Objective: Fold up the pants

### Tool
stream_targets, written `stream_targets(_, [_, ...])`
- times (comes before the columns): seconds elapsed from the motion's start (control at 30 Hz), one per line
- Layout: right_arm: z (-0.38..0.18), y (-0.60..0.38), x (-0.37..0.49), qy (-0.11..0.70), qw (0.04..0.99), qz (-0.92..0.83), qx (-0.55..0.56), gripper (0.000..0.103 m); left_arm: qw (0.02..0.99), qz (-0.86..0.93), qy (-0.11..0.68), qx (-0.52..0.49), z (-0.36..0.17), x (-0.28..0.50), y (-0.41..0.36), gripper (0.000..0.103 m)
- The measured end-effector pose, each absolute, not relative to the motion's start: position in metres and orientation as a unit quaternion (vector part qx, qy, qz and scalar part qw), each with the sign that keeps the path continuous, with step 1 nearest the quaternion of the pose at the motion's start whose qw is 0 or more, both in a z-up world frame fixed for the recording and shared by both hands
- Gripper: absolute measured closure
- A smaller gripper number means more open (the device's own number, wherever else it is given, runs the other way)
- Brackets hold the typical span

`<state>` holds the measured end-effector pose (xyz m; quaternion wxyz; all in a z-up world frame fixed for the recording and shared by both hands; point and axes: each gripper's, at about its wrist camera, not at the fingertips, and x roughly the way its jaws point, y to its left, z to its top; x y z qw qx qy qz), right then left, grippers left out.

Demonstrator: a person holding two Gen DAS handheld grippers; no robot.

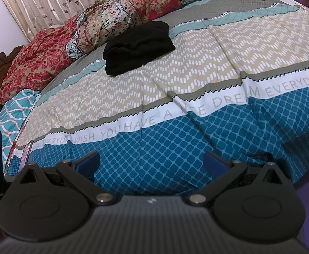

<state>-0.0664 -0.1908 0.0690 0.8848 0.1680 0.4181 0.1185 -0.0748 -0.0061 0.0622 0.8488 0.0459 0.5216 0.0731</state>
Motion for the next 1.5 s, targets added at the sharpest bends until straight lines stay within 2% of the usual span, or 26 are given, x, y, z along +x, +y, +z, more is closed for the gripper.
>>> stream_targets(1.5, [0.064,-0.195,-0.066,0.428,0.88,0.114,0.173,0.0,0.836,0.057,0.544,0.048,0.048,-0.073,-0.009,0.0])
